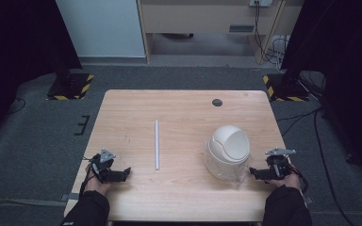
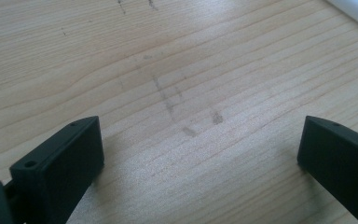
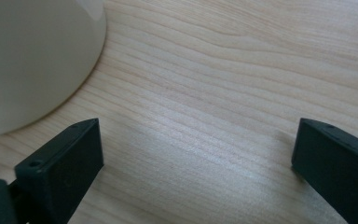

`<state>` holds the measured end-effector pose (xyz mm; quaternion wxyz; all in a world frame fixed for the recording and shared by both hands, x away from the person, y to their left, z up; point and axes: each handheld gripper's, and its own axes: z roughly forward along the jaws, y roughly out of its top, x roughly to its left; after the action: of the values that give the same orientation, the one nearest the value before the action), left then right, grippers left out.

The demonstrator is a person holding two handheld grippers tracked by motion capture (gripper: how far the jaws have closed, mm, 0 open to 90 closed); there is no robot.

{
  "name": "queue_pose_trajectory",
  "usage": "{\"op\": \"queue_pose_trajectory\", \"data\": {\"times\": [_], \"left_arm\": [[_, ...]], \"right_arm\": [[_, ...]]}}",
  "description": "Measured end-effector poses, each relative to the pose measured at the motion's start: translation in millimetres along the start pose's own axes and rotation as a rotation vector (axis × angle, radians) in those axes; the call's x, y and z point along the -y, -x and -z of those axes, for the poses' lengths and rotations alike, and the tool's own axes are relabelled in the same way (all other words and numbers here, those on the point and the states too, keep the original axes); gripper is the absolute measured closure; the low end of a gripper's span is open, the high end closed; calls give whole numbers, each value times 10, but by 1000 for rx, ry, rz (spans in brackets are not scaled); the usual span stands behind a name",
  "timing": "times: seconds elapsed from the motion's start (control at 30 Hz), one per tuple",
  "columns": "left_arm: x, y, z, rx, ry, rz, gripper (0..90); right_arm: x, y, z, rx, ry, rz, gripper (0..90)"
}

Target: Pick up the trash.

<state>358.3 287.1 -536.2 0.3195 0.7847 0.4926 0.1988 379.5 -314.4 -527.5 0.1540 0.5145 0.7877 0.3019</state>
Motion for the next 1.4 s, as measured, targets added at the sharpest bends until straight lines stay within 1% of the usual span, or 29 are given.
{"op": "queue_pose_trajectory", "data": {"times": [0.1,0.13,0.23,0.27,0.33,0.4,0.47,0.53,0.57,0.6,0.63,0.67,0.7,0.73,0.77,0.8,0.83,0.9,0.97,1.0,1.03,1.07,1.1,1.13,1.17,1.2,1.23,1.33,1.4], "left_arm": [[0,16,0,-11,-1,10,0],[-1,22,-1,-15,0,15,0],[-2,36,-2,-22,-1,23,0],[-2,43,-2,-25,-1,26,0],[-1,47,-3,-27,0,28,0],[-1,48,-3,-27,0,28,0],[-1,49,-3,-28,0,29,0],[-2,50,-4,-29,0,29,0],[-2,51,-4,-29,0,30,0],[-3,52,-4,-30,0,31,0],[-3,52,-4,-30,0,31,0],[-3,52,-5,-31,0,31,0],[-3,53,-5,-31,0,32,0],[-3,53,-5,-31,-1,31,0],[-3,53,-5,-31,-1,31,0],[-4,54,-5,-32,-1,33,0],[-4,54,-5,-32,-1,33,0],[-4,54,-6,-32,-1,33,0],[-4,54,-6,-32,-1,33,0],[-4,55,-6,-33,-1,34,0],[-4,55,-6,-33,-1,34,0],[-5,56,-7,-33,0,34,0],[-5,56,-7,-33,0,34,0],[-5,56,-6,-34,-1,34,0],[-5,56,-7,-34,0,34,0],[-7,57,-7,-35,-2,36,0],[-7,57,-7,-35,-2,36,0],[-11,57,-8,-36,-4,37,0],[-11,57,-8,-36,-4,37,0]], "right_arm": [[-19,3,32,-2,20,-7,61],[-34,-1,47,0,37,-18,71],[-71,-13,90,-5,76,-16,70],[-89,-19,113,-9,91,-24,64],[-104,-20,145,-5,114,-25,71],[-119,-19,178,-10,130,-49,73],[-124,-26,196,-13,136,-55,73],[-148,-28,246,-10,169,-56,72],[-148,-28,246,-10,169,-56,72],[-167,-26,285,-7,195,-67,73],[-167,-26,285,-7,195,-67,73],[-187,-27,327,0,226,-80,74],[-187,-27,327,0,226,-80,74],[-204,-29,371,4,263,-91,71],[-204,-29,371,4,263,-91,71],[-222,-44,408,3,300,-106,72],[-222,-44,408,3,300,-106,72],[-262,-68,450,8,334,-117,59],[-277,-70,466,9,343,-118,55],[-306,-79,502,15,370,-124,54],[-306,-79,502,15,370,-124,54],[-330,-87,546,22,397,-126,54],[-330,-87,546,22,397,-126,54],[-354,-92,592,33,430,-128,54],[-354,-92,592,33,430,-128,54],[-380,-92,640,39,460,-136,54],[-380,-92,640,39,460,-136,54],[-434,-118,750,40,497,-122,50],[-450,-126,776,40,509,-119,50]]}}
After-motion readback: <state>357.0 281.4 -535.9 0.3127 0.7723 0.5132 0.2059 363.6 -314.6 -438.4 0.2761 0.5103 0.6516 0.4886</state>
